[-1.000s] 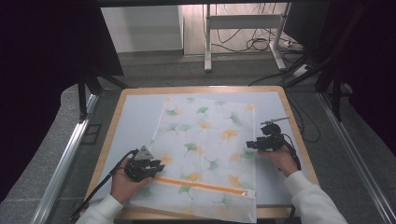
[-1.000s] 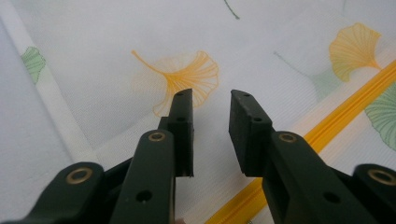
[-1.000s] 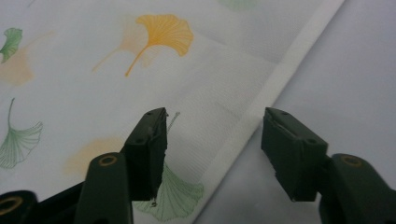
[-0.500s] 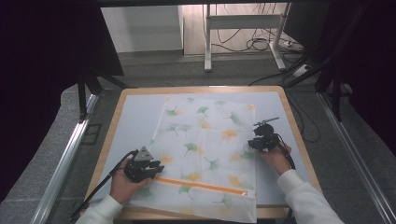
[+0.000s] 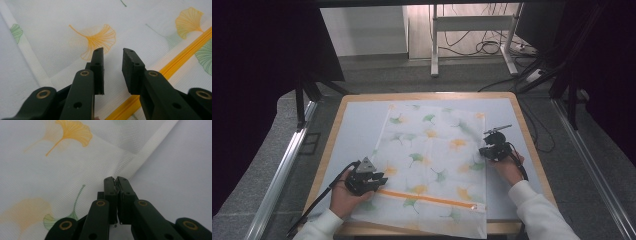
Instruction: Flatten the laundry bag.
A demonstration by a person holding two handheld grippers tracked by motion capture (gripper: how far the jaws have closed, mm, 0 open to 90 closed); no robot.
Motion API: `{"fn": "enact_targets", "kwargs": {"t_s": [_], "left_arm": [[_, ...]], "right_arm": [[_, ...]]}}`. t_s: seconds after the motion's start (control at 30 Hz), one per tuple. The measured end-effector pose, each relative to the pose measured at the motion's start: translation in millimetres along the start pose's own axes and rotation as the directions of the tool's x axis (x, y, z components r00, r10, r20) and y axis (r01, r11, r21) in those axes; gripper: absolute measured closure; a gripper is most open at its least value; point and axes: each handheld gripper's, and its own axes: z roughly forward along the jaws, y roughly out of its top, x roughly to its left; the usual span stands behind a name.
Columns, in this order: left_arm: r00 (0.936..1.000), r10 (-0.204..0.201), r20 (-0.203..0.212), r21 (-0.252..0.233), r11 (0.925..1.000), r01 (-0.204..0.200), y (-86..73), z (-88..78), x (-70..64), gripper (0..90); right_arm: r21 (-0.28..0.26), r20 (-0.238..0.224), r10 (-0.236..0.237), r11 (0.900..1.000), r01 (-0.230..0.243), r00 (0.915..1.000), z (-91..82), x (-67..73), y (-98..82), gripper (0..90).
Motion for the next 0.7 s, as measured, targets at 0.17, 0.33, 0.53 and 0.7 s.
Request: {"fn": "enact_targets", "kwargs": {"t_s": [0.17,0.33,0.53,0.7], "left_arm": [[1.0000,0.003,-0.002,-0.005,1.0000,-0.003,0.2,-1.0,0.5,72.2],[1.0000,0.002,-0.002,-0.008,1.0000,-0.002,0.3,-1.1,0.8,72.2],[1.0000,-0.005,-0.007,-0.011,0.9999,0.004,0.3,-1.5,0.8,72.0],[0.9999,-0.002,-0.013,-0.025,0.9997,0.002,-0.2,-2.4,1.3,71.0]], "right_arm": [[-0.007,-0.047,0.011,1.000,-0.011,0.9989,0.5,-6.3,3.1,88.0],[-0.038,-0.047,-0.011,0.999,0.010,0.9988,0.8,-6.6,14.8,88.2],[-0.077,-0.035,-0.006,0.997,0.003,0.9994,15.1,-10.7,41.9,88.3],[-0.068,-0.023,0.008,0.998,-0.010,0.9997,29.9,-13.7,61.7,88.3]]}}
